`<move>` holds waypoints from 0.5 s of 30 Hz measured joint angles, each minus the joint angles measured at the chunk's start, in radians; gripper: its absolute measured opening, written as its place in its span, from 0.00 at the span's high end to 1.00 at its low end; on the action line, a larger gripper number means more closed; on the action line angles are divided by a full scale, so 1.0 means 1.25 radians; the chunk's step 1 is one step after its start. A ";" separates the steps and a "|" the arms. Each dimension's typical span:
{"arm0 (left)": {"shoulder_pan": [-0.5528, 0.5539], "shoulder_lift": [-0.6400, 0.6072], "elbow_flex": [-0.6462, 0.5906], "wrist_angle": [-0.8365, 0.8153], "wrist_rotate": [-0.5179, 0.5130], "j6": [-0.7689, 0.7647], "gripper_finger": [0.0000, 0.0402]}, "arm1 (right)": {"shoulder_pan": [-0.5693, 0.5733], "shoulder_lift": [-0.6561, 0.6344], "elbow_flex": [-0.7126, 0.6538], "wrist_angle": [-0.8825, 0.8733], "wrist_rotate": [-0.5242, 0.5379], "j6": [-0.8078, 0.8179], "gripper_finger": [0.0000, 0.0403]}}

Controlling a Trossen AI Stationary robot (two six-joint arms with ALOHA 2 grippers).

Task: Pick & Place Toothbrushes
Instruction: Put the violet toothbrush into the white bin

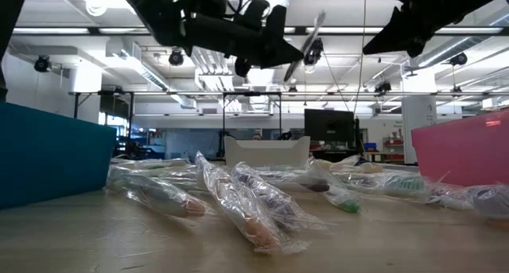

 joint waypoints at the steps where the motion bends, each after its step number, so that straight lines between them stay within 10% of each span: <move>1: 0.002 0.000 -0.012 0.034 0.002 0.008 0.92 | 0.000 0.000 -0.011 0.046 -0.003 -0.007 0.93; 15: 0.012 0.001 -0.039 0.135 0.149 0.075 0.92 | 0.000 0.119 -0.114 0.505 -0.021 -0.138 0.60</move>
